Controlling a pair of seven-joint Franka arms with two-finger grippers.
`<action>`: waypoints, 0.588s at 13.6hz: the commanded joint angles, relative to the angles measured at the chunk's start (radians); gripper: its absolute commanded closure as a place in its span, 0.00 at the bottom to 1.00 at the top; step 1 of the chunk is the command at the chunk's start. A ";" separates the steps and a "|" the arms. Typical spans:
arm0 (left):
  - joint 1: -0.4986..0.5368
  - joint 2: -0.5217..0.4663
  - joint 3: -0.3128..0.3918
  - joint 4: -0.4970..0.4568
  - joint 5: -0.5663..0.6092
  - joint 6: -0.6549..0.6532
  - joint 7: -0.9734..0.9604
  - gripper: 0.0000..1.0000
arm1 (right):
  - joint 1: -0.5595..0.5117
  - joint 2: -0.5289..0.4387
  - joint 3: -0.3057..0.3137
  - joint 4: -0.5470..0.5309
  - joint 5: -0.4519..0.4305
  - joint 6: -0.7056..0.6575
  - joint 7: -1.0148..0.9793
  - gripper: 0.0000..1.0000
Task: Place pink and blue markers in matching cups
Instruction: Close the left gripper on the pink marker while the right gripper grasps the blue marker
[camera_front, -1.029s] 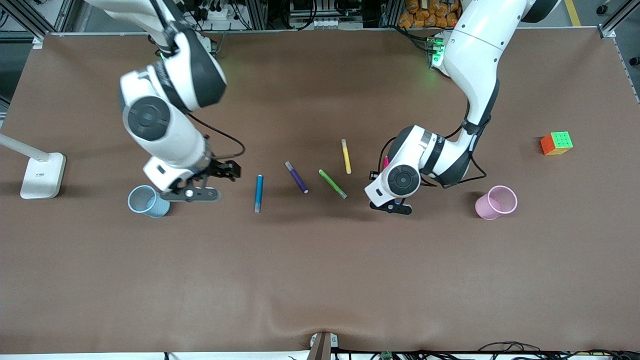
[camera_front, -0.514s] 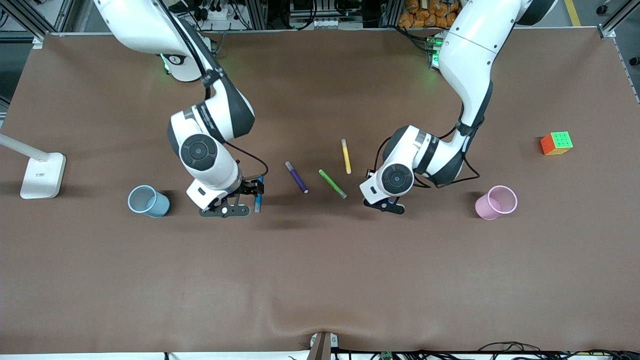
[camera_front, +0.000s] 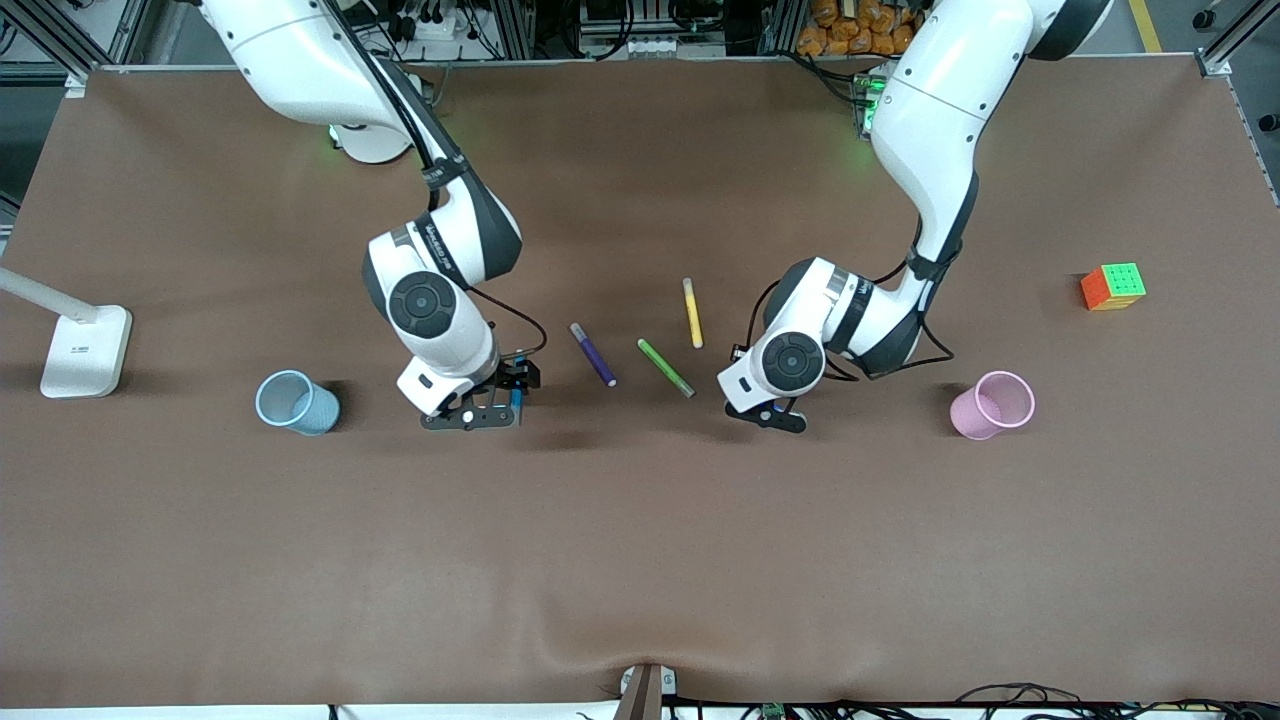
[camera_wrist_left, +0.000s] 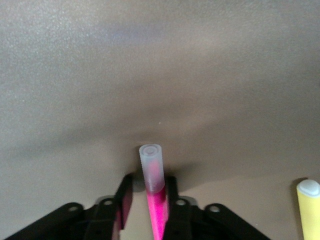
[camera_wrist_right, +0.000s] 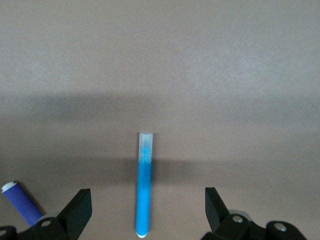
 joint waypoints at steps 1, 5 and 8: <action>-0.005 0.011 0.003 0.006 0.005 0.019 0.025 1.00 | -0.003 0.050 -0.005 0.010 0.035 0.033 0.023 0.00; 0.013 -0.065 0.006 0.008 0.062 0.004 0.024 1.00 | 0.044 0.092 -0.007 0.001 0.059 0.085 0.057 0.00; 0.073 -0.176 0.016 0.014 0.054 -0.053 -0.016 1.00 | 0.049 0.108 -0.007 0.001 0.059 0.099 0.057 0.00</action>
